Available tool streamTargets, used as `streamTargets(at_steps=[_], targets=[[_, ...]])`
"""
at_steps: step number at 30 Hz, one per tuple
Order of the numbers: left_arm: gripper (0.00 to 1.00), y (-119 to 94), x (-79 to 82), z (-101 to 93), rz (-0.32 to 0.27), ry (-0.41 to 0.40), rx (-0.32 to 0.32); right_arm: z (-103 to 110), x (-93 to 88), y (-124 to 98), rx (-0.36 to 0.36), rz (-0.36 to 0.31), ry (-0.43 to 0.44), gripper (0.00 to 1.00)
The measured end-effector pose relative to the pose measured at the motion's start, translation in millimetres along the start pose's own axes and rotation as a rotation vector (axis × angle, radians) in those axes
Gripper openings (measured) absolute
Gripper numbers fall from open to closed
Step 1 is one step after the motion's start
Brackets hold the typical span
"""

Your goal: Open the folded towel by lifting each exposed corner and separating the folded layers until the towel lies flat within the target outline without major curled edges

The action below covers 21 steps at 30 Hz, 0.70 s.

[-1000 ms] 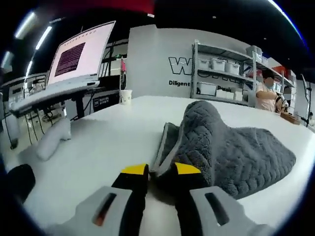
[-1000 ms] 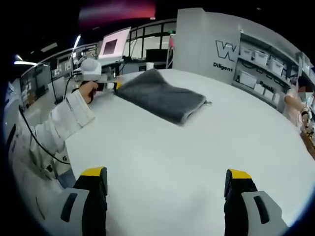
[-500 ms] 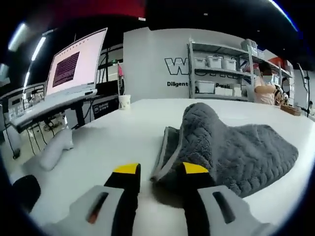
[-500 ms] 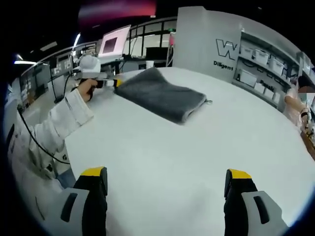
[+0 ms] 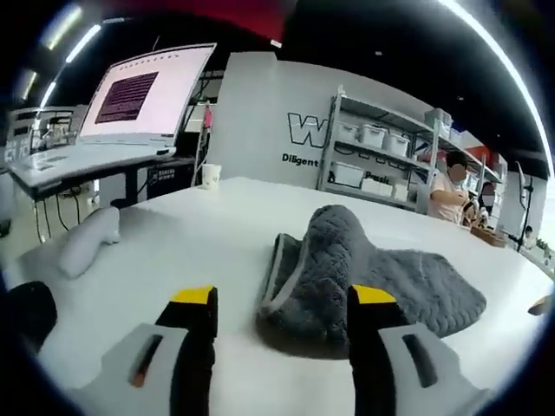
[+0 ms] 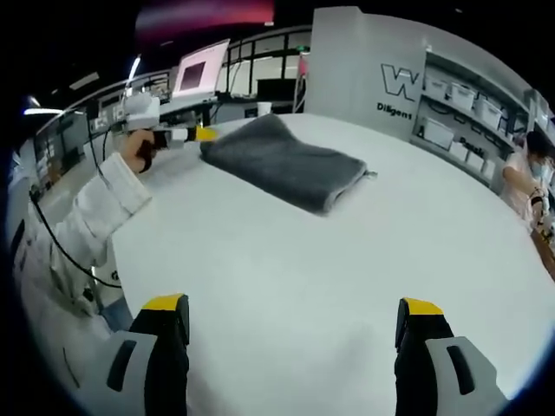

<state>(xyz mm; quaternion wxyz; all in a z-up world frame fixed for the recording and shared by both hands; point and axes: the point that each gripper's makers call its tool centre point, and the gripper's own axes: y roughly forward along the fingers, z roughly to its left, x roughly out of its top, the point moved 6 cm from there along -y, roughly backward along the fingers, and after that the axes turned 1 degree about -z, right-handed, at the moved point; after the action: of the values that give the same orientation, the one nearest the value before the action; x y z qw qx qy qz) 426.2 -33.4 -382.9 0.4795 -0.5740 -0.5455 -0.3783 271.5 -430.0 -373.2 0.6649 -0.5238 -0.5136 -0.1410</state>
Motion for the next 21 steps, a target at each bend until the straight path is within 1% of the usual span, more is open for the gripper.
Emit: streamTargets(at_steps=[2, 3, 4, 6, 7, 8, 9, 10, 11, 14, 15, 16, 18, 19, 21], targets=[[0.78, -1.6, -2.8, 3.4, 0.011, -0.001, 0.027, -0.7, -2.6, -0.8, -0.001, 0.011, -0.004, 0.99], [0.82, -1.7, -4.0, 4.1, 0.016, -0.003, 0.031, -0.7, -3.3, -0.8, -0.001, 0.014, -0.005, 0.99], [0.83, -0.8, -7.8, 6.6, 0.038, -0.007, 0.040, -0.3, -3.9, -1.0, 0.000, 0.016, -0.006, 0.99], [0.81, -1.2, -12.4, 11.5, 0.073, -0.017, 0.064, 0.4, -3.8, -0.9, 0.004, 0.019, -0.011, 0.99], [0.82, -1.1, -13.5, 12.3, 0.086, 0.004, 0.077, 1.3, -3.9, 0.2, 0.010, 0.021, -0.014, 0.99], [0.86, -0.8, -14.0, 12.7, 0.095, 0.036, 0.096, 3.2, -3.7, 2.2, 0.017, 0.019, -0.012, 0.99], [0.90, -0.8, -11.6, 18.4, 0.130, 0.164, 0.146, 4.9, -3.3, 3.4, 0.024, 0.015, -0.012, 0.99], [0.95, 0.4, -11.4, 17.0, 0.132, 0.193, 0.145, 5.8, -4.0, 4.5, 0.030, 0.021, -0.016, 0.99], [0.97, 1.6, -11.1, 15.5, 0.135, 0.222, 0.144, 6.7, -4.8, 5.7, 0.035, 0.026, -0.019, 0.99], [0.99, 1.3, -12.0, 15.2, 0.144, 0.239, 0.147, 6.6, -5.1, 5.2, 0.037, 0.029, -0.022, 0.99], [0.99, 1.6, -12.0, 15.5, 0.148, 0.253, 0.149, 6.5, -4.9, 4.8, 0.036, 0.028, -0.022, 0.99], [0.99, 2.7, -12.4, 14.6, 0.159, 0.284, 0.149, 5.9, -4.2, 4.2, 0.034, 0.025, -0.017, 0.99], [0.99, -0.2, -3.7, 14.2, 0.124, 0.286, 0.140, 6.6, -4.1, 5.8, 0.034, 0.041, -0.023, 0.99], [0.99, -1.4, -4.1, 17.0, 0.117, 0.250, 0.137, 7.3, -4.1, 6.5, 0.033, 0.043, -0.024, 0.99], [0.99, -1.7, -4.6, 17.5, 0.109, 0.218, 0.126, 7.8, -3.9, 6.9, 0.034, 0.043, -0.019, 0.99]])
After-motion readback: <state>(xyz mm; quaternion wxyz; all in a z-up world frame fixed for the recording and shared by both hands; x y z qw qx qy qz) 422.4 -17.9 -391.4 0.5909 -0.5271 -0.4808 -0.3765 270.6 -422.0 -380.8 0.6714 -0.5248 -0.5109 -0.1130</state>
